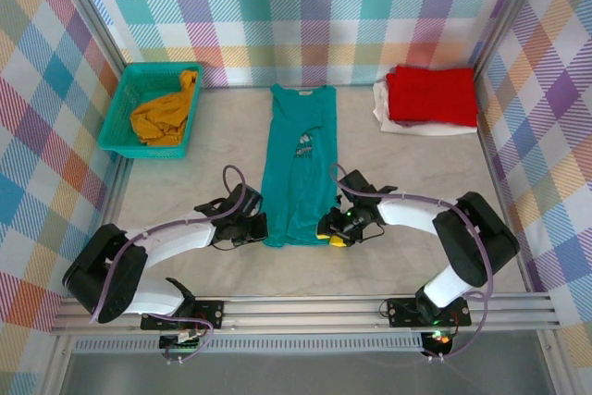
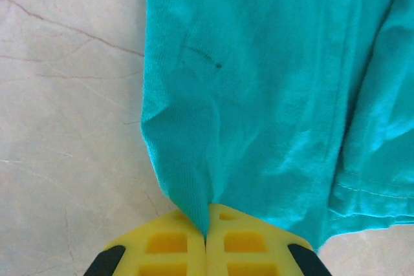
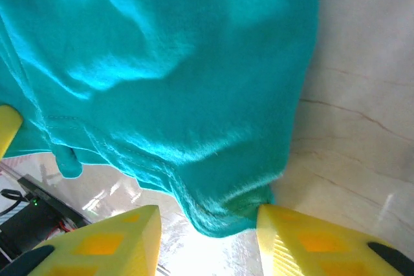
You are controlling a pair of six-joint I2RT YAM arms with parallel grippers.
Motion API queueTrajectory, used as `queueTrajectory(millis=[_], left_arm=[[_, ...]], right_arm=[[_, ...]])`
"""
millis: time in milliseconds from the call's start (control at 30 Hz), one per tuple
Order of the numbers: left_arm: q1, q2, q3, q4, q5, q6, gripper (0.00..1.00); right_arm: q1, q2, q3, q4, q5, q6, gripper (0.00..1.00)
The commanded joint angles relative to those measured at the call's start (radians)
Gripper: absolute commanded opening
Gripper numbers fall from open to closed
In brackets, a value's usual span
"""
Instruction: Fold and stack the t-shirts
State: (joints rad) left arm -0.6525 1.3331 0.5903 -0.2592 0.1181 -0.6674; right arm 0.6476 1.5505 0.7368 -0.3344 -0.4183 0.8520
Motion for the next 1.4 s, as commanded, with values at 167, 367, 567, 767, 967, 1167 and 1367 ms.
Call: queueTrajectory(millis=[167,367,567,767,967,1167,1367], left_arm=[[-0.01,-0.013,-0.011,-0.002,-0.022,-0.009,0.0],[-0.011,-0.001,-0.011,0.02,-0.006,-0.015,0.0],[-0.012,-0.02,-0.025,0.018,-0.01,-0.019,0.0],[-0.012,-0.027,-0.035,0.026,-0.005,-0.024,0.0],[-0.012,-0.034,-0.036,0.031,-0.011,-0.027,0.0],[-0.024,-0.086,-0.076,0.051,0.025,-0.057,0.0],[-0.218,-0.194,-0.108,-0.129,-0.083,-0.132,0.0]], right_arm=[[0.004,-0.034,0.033,-0.129,0.091,-0.023,0.49],[0.007,0.061,0.048,-0.027,0.031,-0.021,0.46],[0.024,0.069,0.081,-0.021,0.018,-0.021,0.34],[0.03,0.08,0.098,-0.039,0.016,-0.022,0.34],[0.032,0.108,0.11,-0.09,0.059,-0.019,0.2],[0.032,0.019,0.032,-0.094,0.055,-0.026,0.0],[0.034,-0.108,-0.113,-0.114,0.021,-0.035,0.0]])
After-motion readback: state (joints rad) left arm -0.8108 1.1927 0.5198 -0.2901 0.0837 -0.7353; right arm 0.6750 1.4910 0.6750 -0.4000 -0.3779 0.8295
